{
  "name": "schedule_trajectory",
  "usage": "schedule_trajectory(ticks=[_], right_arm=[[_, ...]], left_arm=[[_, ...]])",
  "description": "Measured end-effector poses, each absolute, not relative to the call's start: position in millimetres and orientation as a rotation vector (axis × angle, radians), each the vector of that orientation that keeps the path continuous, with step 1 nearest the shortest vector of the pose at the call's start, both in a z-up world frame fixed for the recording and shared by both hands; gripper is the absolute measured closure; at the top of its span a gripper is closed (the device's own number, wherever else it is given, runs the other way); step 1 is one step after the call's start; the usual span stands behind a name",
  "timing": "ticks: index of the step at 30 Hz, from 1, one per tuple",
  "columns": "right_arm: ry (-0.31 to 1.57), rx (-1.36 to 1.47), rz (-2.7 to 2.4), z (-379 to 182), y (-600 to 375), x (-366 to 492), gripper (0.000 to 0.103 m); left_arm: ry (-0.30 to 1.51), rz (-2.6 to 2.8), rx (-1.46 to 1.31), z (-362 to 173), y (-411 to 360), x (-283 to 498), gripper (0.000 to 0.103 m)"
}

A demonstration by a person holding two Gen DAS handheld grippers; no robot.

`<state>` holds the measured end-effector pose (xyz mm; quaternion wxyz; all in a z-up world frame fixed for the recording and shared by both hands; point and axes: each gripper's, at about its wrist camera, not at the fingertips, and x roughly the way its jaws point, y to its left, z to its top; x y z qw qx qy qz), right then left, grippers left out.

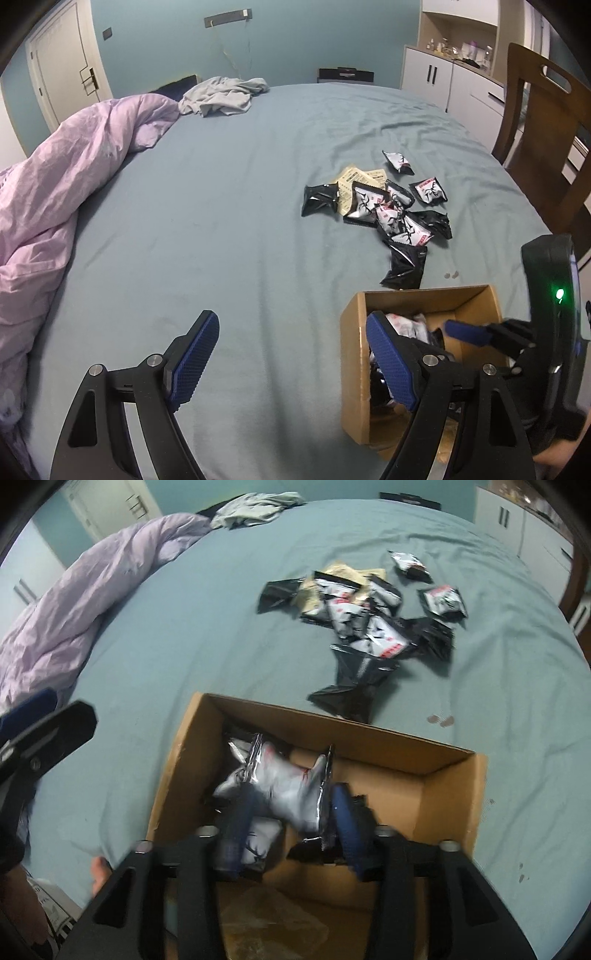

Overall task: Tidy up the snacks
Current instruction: 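Lower the right gripper's packet into the box and release it, then move both open grippers back toward the snack pile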

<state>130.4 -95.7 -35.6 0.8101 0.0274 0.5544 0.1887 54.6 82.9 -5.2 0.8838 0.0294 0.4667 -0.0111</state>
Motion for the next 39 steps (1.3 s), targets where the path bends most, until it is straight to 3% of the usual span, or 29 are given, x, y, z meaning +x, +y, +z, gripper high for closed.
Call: schedule_trajectory(ticks=[1, 19, 23, 27, 39], right_arm=[[1.192, 0.071, 0.398, -35, -100, 130, 0.037], [1.009, 0.031, 0.1, 43, -231, 50, 0.036], [0.945, 0.142, 0.052, 37, -256, 39, 0.036], [1.006, 0.265, 0.053, 13, -268, 39, 0.036], [0.992, 0.204, 0.083, 4, -253, 44, 0.036]], left_arm=[[0.965, -0.026, 0.063, -4, 82, 54, 0.02], [0.965, -0.093, 0.157, -8, 51, 49, 0.02], [0.965, -0.097, 0.172, -8, 48, 48, 0.02], [0.967, -0.096, 0.186, -9, 45, 48, 0.02], [0.958, -0.122, 0.228, -8, 31, 47, 0.02]])
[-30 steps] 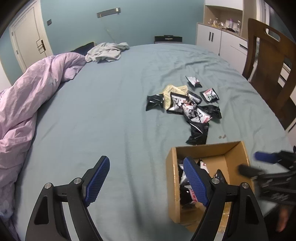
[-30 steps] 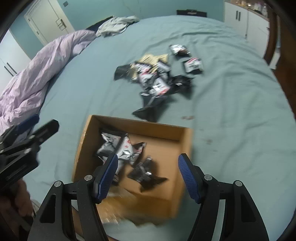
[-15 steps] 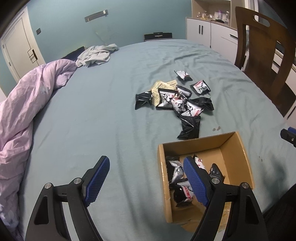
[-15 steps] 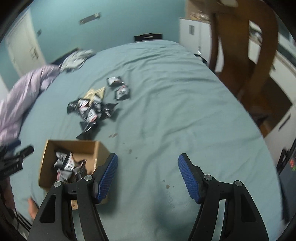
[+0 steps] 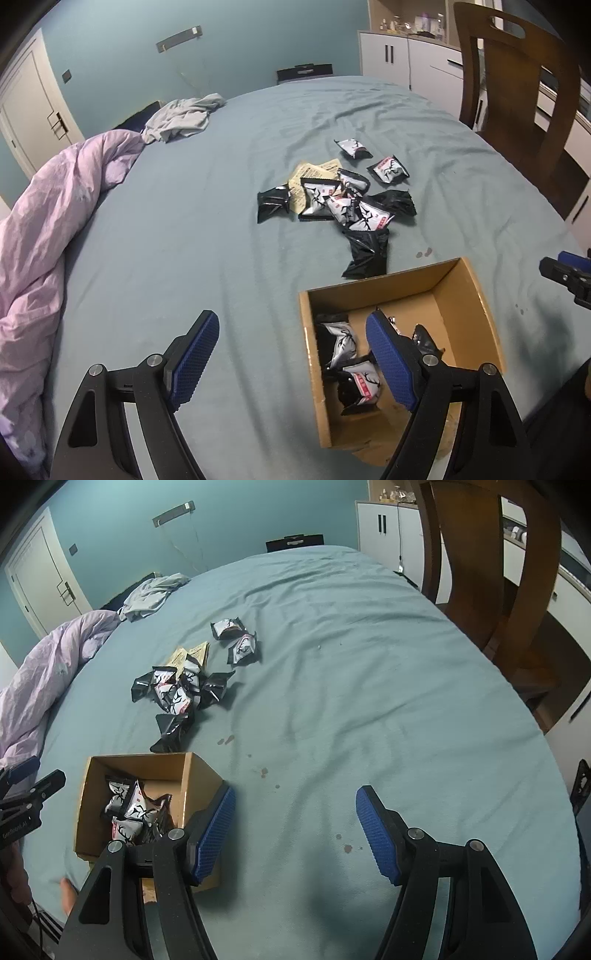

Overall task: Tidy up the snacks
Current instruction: 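Move both open grippers back toward the snack pile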

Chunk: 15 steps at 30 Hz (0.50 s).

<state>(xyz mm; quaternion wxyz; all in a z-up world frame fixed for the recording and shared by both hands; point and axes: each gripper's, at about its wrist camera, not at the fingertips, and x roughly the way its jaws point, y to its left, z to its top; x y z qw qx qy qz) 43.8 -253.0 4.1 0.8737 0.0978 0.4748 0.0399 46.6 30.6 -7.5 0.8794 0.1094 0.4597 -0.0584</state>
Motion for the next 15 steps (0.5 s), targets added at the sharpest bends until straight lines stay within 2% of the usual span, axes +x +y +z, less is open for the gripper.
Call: schedule_trajectory(ticks=[15], right_arm=[[1.03, 0.18, 0.131, -15, -249, 90, 0.036]], left_arm=[[0.967, -0.162, 0.216, -3, 25, 44, 0.02]])
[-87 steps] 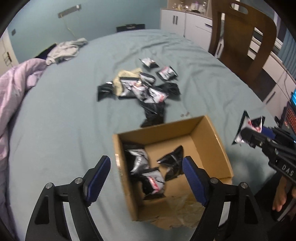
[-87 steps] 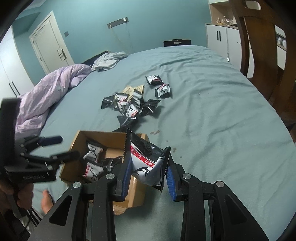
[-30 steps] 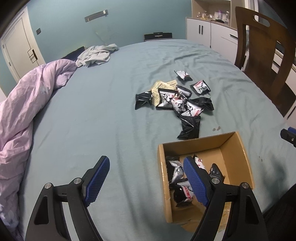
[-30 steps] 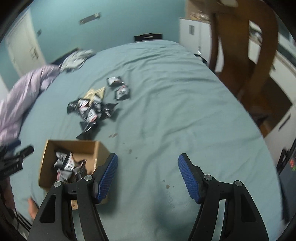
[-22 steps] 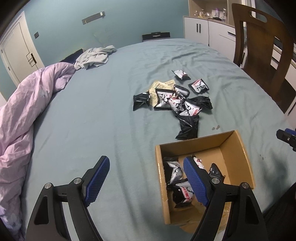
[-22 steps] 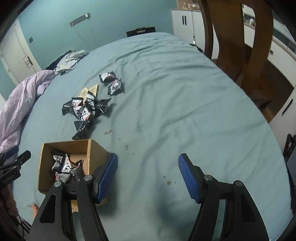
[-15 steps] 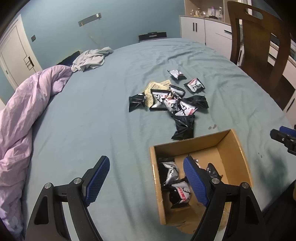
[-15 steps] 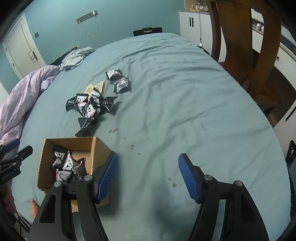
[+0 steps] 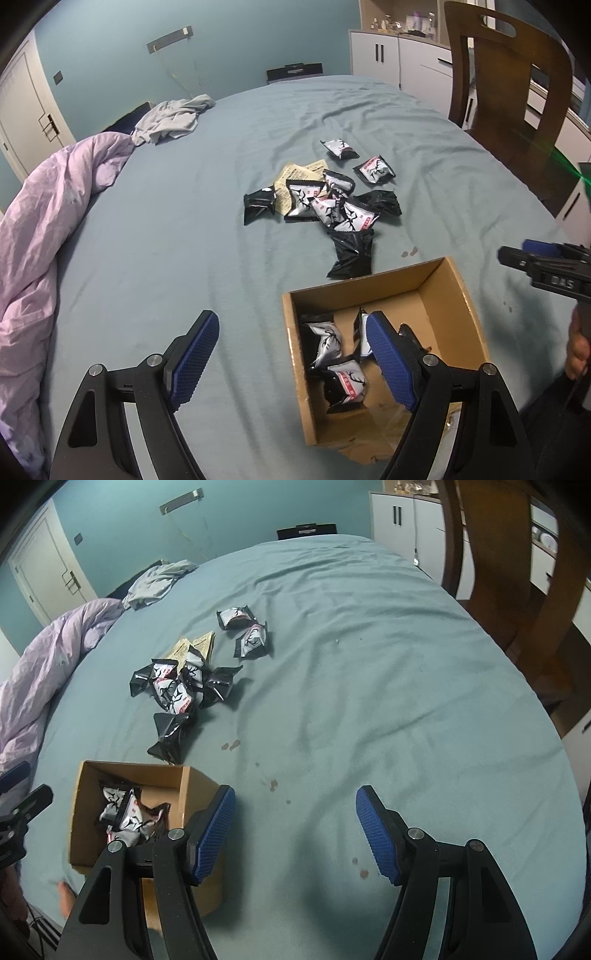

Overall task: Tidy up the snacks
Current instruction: 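Move both open grippers back toward the snack pile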

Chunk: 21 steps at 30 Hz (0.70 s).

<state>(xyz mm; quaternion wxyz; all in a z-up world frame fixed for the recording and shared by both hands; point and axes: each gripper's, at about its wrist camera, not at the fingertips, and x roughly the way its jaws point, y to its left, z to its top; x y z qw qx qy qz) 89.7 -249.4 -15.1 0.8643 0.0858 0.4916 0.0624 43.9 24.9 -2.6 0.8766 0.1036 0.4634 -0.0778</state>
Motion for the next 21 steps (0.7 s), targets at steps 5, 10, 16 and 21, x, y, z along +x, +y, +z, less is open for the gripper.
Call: schedule_trajectory(ticks=[5, 10, 16, 21], right_arm=[[1.049, 0.186, 0.162, -24, -240, 107, 0.036], [1.05, 0.17, 0.18, -32, -231, 126, 0.036], [1.061, 0.185, 0.189, -45, -226, 154, 0.036], [1.066, 0.164, 0.2, -54, -222, 171, 0.036]], left_arm=[[0.98, -0.172, 0.215, -4, 21, 46, 0.02], [0.985, -0.188, 0.206, -4, 17, 50, 0.02], [0.994, -0.203, 0.206, -5, 14, 52, 0.02], [0.995, -0.225, 0.204, -4, 10, 53, 0.02]])
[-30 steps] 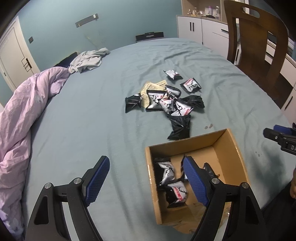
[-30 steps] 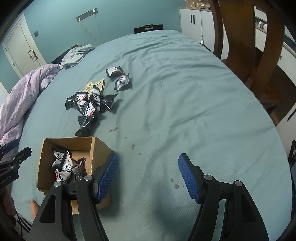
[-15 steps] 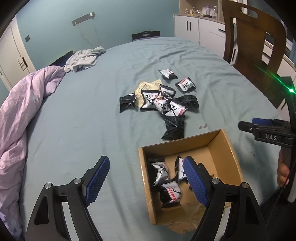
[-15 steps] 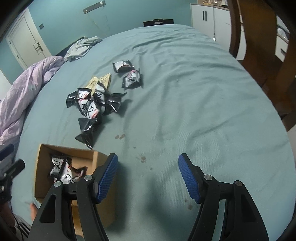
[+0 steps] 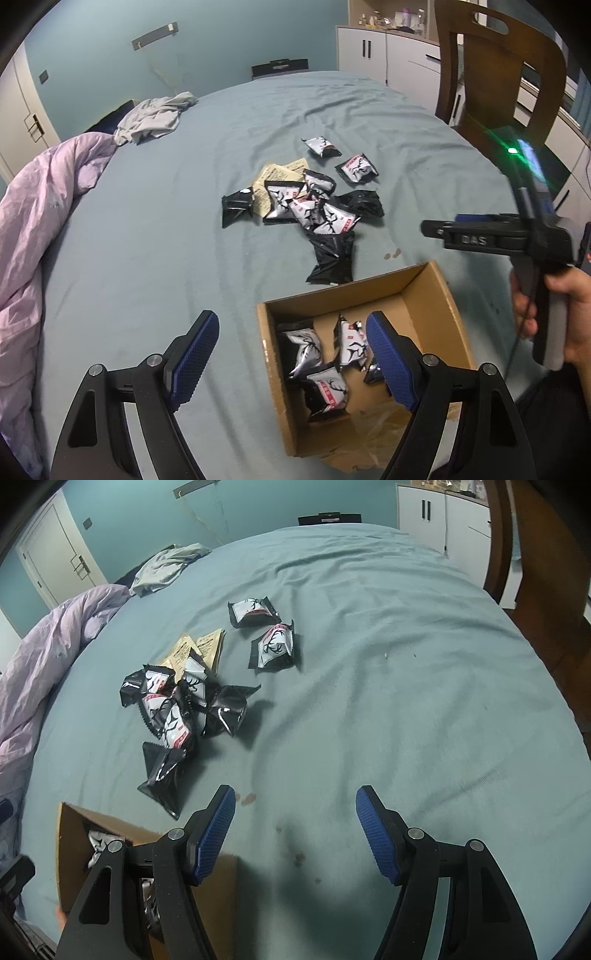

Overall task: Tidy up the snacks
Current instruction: 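Move both open grippers back toward the snack pile, then grasp a black packet with the right gripper while the left gripper grasps another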

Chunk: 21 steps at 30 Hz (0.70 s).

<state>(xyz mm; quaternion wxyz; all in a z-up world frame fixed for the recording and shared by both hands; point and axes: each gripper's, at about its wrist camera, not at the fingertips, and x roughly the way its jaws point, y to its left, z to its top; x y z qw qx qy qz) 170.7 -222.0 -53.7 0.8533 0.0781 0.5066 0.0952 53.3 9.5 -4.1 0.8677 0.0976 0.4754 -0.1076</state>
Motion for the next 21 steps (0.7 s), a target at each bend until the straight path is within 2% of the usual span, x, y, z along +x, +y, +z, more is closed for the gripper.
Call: schedule_trajectory(ticks=[11, 21], right_arm=[[1.15, 0.233, 0.329, -77, -210, 214, 0.036], [1.12, 0.267, 0.398, -83, -197, 280, 0.036]], left_arm=[[1.024, -0.26, 0.187, -6, 6, 55, 0.02], [1.042, -0.289, 0.179, -10, 5, 53, 0.02]])
